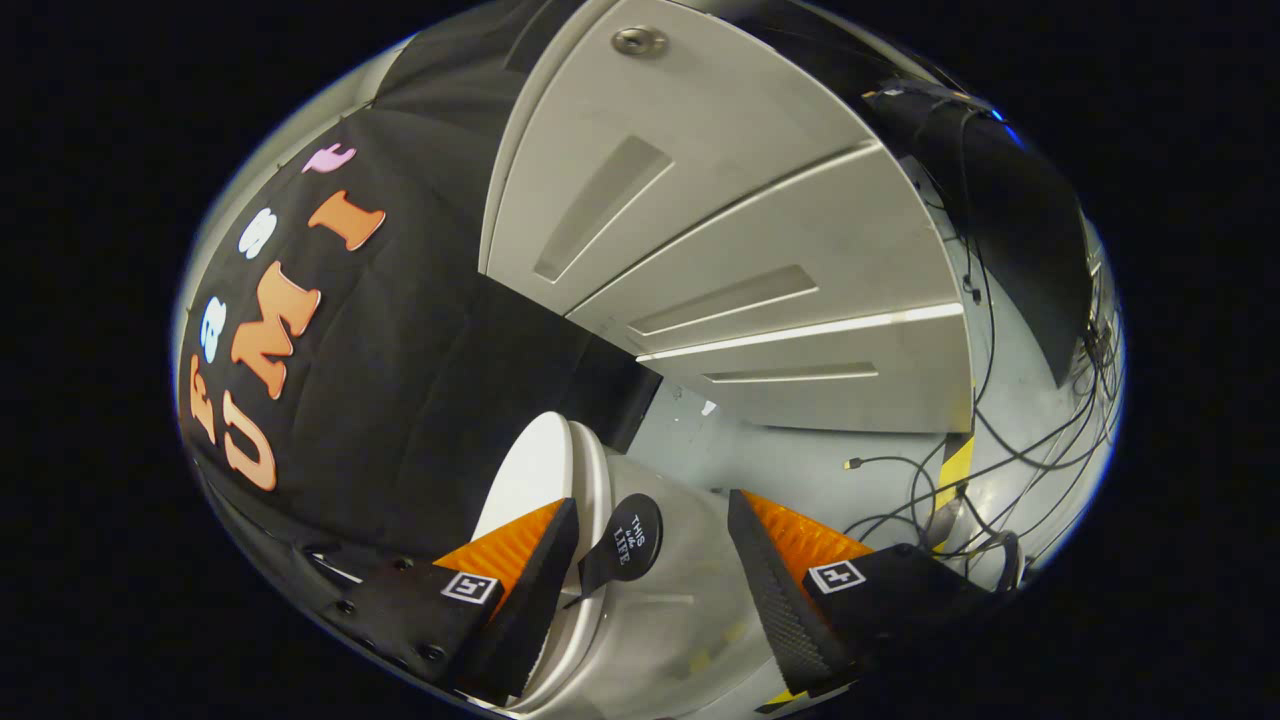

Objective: Open the toilet lid.

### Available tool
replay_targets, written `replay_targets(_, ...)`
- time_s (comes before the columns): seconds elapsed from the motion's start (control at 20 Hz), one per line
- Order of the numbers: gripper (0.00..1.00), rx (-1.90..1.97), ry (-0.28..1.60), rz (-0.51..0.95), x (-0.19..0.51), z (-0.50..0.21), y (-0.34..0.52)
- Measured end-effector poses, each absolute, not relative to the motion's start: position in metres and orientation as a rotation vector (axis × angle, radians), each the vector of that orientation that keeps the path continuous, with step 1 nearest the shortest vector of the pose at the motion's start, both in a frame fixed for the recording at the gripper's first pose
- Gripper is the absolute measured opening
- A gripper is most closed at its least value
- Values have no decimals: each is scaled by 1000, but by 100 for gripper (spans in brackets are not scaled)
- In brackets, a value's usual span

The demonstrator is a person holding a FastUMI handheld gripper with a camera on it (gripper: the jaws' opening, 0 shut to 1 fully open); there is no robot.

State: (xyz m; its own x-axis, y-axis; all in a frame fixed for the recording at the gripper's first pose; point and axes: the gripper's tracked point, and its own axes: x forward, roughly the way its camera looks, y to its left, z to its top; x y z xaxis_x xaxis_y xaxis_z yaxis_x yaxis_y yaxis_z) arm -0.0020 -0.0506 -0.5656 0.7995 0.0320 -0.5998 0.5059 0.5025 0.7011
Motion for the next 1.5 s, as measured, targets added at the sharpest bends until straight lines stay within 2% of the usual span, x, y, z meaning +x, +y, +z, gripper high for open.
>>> replay_targets(0.1,96,1091,583,-323,-2,-565,-54)
replay_targets(0.2,84,1179,538,-331,1,-561,-60)
replay_targets(0.25,84,1220,517,-330,2,-559,-61)
replay_targets(0.45,64,1329,490,-317,0,-559,-61)
replay_targets(0.5,51,1346,480,-319,1,-557,-61)
replay_targets(0.6,47,1373,474,-296,1,-551,-58)
replay_targets(0.65,27,1397,464,-287,6,-548,-58)
replay_targets(0.75,19,1410,464,-277,5,-548,-58)
replay_targets(0.9,17,1414,450,-285,3,-550,-57)
replay_targets(0.95,10,1419,452,-289,5,-548,-58)
replay_targets(1.5,10,1493,444,-360,5,-520,-53)
